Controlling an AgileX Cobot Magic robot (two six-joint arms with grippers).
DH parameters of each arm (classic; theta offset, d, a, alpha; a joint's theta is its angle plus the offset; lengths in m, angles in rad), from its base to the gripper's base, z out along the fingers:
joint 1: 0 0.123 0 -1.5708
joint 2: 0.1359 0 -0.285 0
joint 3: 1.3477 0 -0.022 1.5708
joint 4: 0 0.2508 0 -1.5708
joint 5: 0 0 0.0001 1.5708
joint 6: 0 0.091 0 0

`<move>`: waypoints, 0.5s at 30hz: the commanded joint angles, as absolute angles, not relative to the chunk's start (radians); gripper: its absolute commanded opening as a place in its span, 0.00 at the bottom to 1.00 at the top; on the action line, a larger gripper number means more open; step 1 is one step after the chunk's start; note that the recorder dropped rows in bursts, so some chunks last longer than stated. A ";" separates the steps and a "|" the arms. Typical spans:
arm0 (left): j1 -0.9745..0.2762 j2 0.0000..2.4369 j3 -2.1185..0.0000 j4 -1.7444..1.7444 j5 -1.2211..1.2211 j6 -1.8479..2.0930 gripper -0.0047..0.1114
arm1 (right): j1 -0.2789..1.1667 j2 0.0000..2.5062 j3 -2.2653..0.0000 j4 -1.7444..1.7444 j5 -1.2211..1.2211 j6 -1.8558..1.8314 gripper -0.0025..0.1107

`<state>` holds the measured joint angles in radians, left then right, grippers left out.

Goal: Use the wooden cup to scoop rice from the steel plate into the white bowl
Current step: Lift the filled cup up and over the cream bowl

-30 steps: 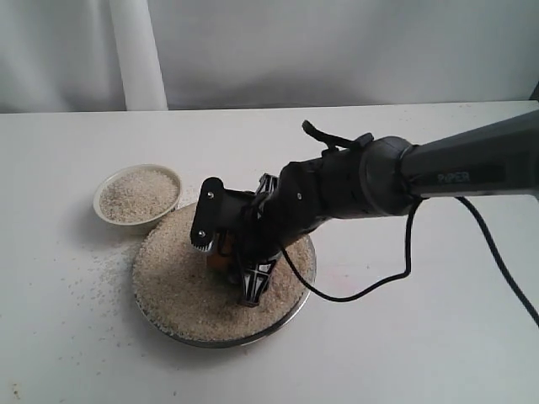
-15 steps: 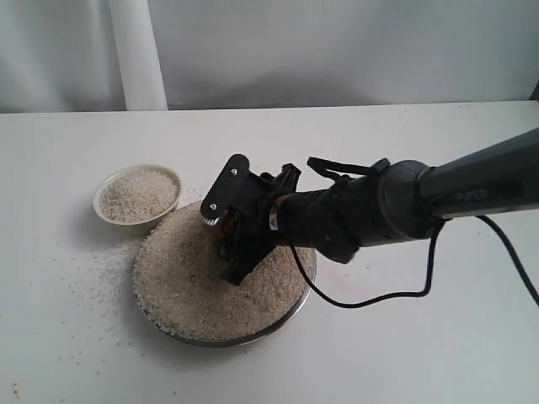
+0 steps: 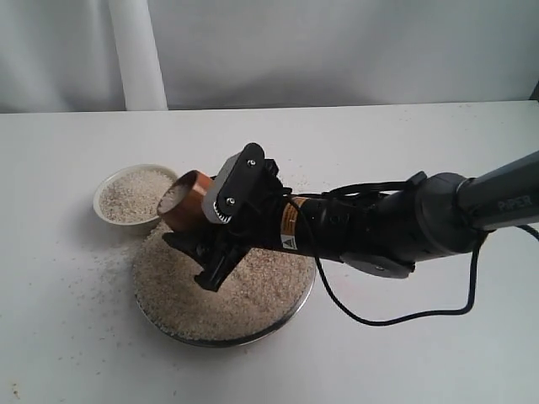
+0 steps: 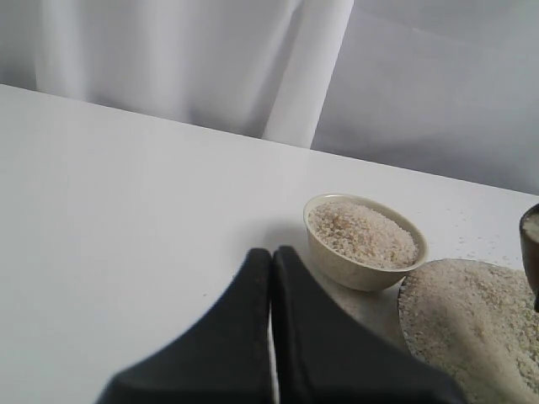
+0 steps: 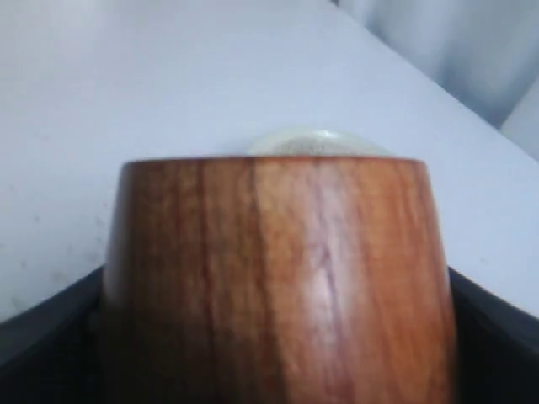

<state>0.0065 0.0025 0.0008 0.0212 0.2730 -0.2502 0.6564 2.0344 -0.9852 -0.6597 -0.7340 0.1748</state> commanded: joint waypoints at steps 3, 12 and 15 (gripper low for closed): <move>0.000 0.000 0.000 0.018 0.266 -0.254 0.04 | 0.649 2.018 -1.094 -0.709 -0.771 0.230 0.02; 0.000 0.000 0.000 0.018 0.266 -0.254 0.04 | 0.663 2.029 -1.510 -1.283 -0.241 0.805 0.02; 0.000 0.000 0.000 0.018 0.266 -0.254 0.04 | 0.679 2.069 -1.578 -1.362 -0.207 0.864 0.02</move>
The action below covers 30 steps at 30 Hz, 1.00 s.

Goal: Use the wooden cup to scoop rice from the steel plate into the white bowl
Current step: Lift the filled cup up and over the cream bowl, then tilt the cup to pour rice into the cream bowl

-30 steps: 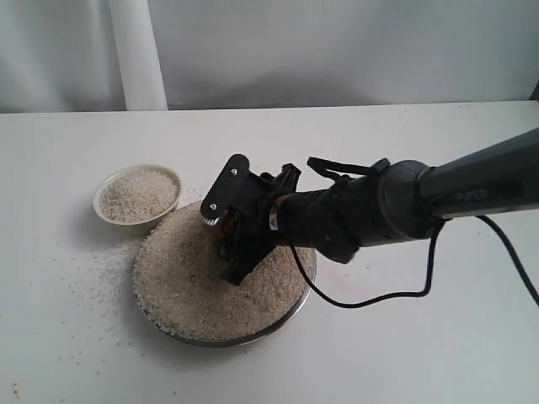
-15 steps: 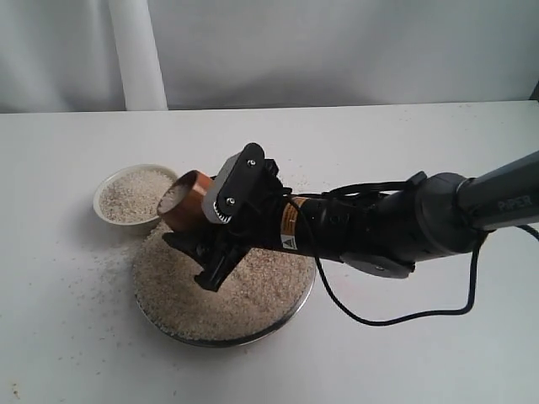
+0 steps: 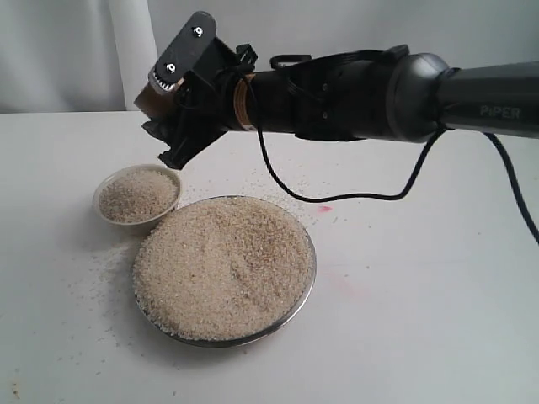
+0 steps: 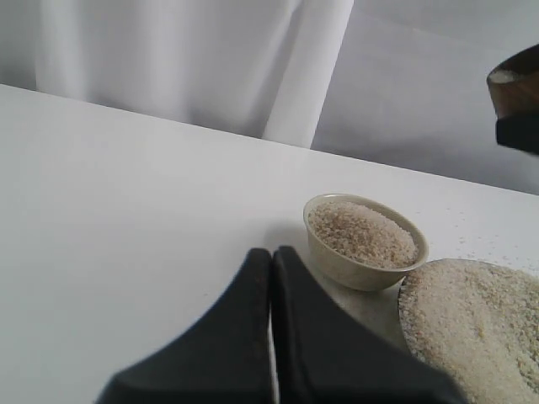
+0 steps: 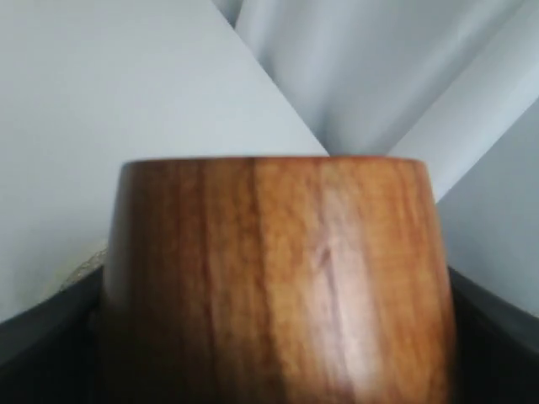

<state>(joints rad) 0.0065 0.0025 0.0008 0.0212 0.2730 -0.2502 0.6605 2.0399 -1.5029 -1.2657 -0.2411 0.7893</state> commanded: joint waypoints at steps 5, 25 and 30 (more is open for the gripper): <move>0.000 0.000 0.000 0.018 0.266 -0.254 0.04 | 0.698 2.143 -1.650 -1.572 -0.190 1.043 0.02; 0.000 0.000 0.000 0.018 0.266 -0.254 0.04 | 0.770 2.238 -1.734 -1.744 -0.111 1.273 0.02; 0.000 0.000 0.000 0.018 0.266 -0.254 0.04 | 0.800 2.238 -1.734 -1.744 -0.114 1.286 0.02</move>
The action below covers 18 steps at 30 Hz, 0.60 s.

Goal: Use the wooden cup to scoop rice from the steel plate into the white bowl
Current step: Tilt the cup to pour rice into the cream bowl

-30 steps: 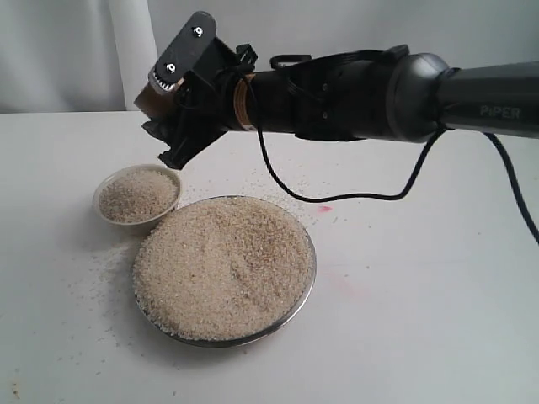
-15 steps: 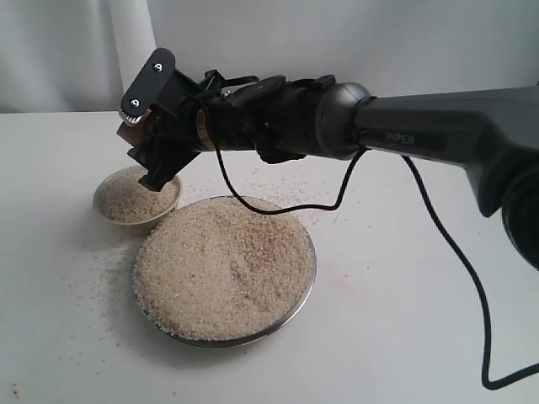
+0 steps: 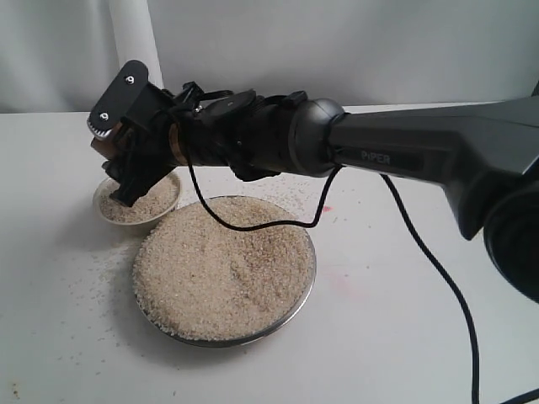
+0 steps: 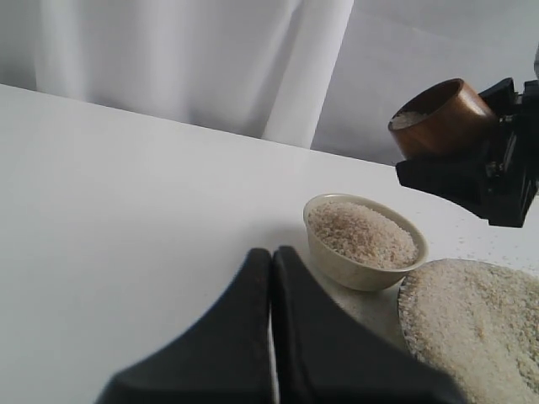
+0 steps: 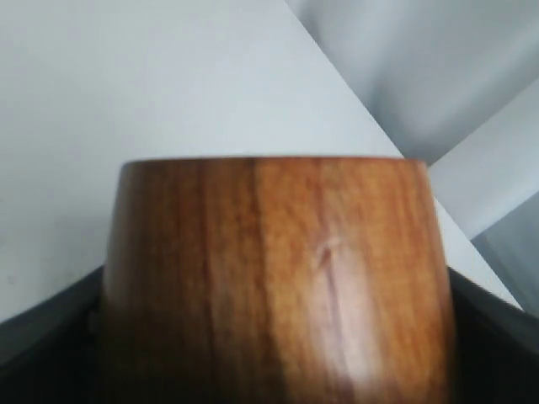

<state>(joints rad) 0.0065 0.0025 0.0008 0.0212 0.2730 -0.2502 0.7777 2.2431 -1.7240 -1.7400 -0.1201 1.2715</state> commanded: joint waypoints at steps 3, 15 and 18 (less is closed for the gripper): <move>0.000 0.000 0.000 0.018 0.266 -0.254 0.04 | 0.810 2.238 -1.734 -1.744 -0.114 1.286 0.02; 0.000 0.000 0.000 0.018 0.266 -0.254 0.04 | 0.839 2.238 -1.734 -0.903 0.092 0.278 0.02; 0.000 0.000 0.000 0.018 0.266 -0.254 0.04 | 0.848 2.241 -1.734 -0.593 0.280 -0.204 0.02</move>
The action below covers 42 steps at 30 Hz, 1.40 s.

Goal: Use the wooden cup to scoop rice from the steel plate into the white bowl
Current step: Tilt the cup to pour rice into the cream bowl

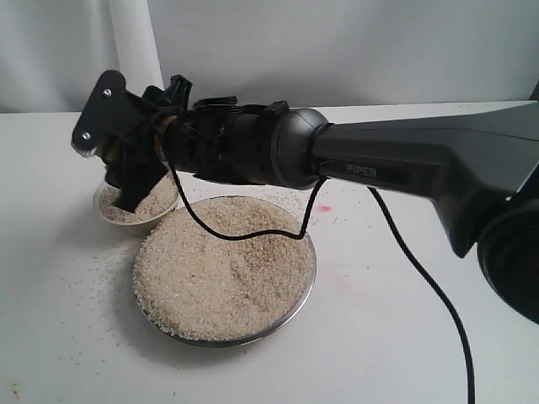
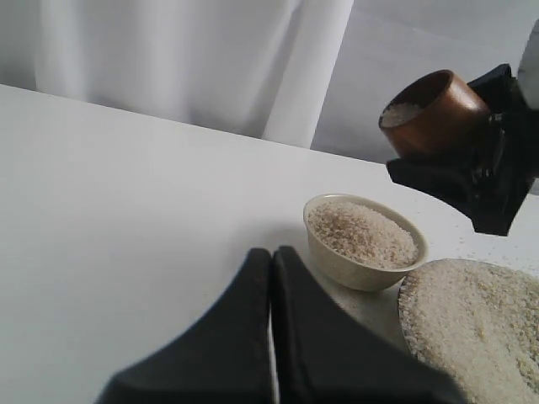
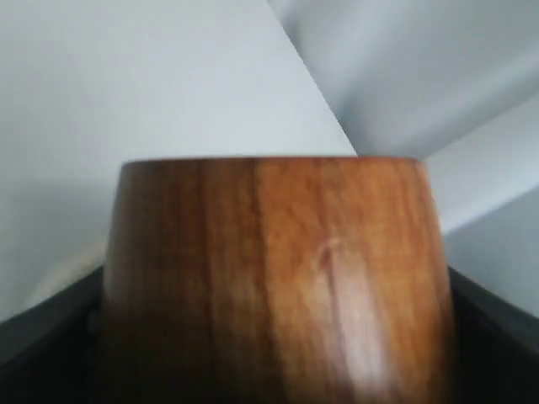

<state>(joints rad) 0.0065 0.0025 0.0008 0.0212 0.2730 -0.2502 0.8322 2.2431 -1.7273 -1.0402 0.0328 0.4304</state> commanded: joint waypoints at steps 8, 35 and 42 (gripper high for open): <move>0.000 0.000 0.000 0.018 0.266 -0.254 0.04 | 0.849 2.239 -1.734 -0.718 0.353 -0.246 0.02; 0.000 0.000 0.000 0.018 0.266 -0.254 0.04 | 0.900 2.392 -2.037 -0.804 0.612 -0.500 0.02; 0.000 0.000 0.000 0.018 0.266 -0.254 0.04 | 0.900 2.392 -2.037 -0.806 0.573 -0.500 0.02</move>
<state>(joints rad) 0.0065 0.0025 0.0008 0.0212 0.2730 -0.2502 0.8976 2.3996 -2.0271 -0.7955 0.6040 -0.4941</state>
